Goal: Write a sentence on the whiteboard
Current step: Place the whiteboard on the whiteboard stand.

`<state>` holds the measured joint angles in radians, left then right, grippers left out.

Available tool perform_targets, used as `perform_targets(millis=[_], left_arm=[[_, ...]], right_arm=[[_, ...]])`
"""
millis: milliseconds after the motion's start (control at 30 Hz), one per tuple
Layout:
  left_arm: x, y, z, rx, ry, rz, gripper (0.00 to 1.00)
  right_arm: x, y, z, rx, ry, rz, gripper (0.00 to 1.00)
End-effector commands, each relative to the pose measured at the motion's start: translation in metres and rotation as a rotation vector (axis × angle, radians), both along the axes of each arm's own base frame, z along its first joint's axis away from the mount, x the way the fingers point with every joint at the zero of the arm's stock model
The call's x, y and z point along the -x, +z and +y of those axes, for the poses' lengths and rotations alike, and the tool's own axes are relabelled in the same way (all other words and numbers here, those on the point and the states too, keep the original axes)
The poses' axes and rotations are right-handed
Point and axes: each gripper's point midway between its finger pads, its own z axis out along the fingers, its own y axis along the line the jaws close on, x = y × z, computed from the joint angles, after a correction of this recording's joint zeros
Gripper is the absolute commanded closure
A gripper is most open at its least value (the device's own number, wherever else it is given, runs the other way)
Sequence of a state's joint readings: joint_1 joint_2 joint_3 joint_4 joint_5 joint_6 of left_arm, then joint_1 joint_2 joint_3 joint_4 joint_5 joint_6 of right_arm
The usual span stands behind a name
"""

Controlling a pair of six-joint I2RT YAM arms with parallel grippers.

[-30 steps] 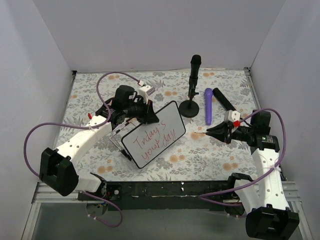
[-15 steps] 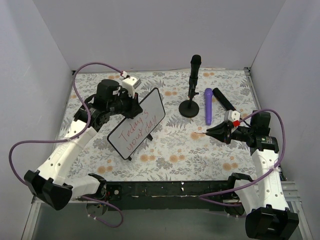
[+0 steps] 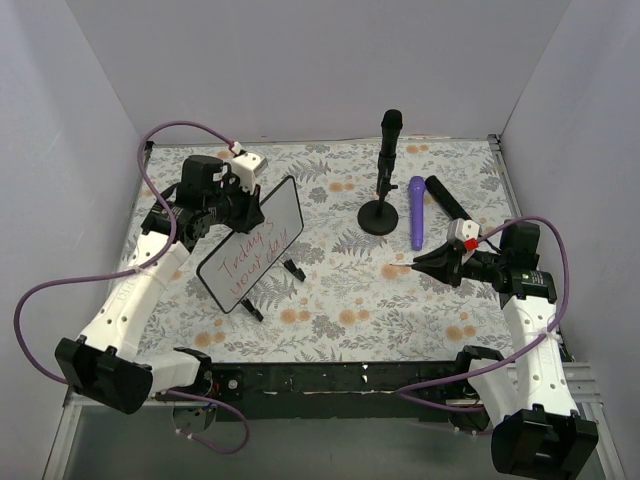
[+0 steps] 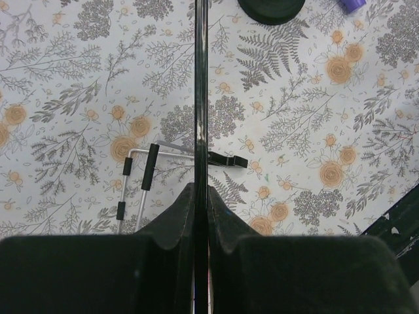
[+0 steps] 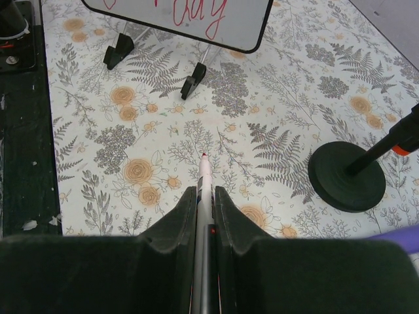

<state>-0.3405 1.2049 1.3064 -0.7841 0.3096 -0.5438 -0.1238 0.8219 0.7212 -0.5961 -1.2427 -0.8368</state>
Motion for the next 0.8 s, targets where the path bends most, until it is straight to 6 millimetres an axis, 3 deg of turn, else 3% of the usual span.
perform_targets(millis=[0,533,767], left_arm=[[0.001,0.011,-0.007,0.022,-0.068,-0.048,1.0],[-0.006,-0.042,-0.013,0.031,-0.102,0.063,1.0],[-0.005,-0.036,-0.015,0.049,-0.12,0.045,1.0]], right_arm=[[-0.001,-0.001,0.0,-0.01,0.004,-0.004,0.99],[0.0,0.0,0.001,-0.012,0.006,-0.004,0.99],[0.0,-0.001,0.001,-0.012,0.006,-0.001,0.99]])
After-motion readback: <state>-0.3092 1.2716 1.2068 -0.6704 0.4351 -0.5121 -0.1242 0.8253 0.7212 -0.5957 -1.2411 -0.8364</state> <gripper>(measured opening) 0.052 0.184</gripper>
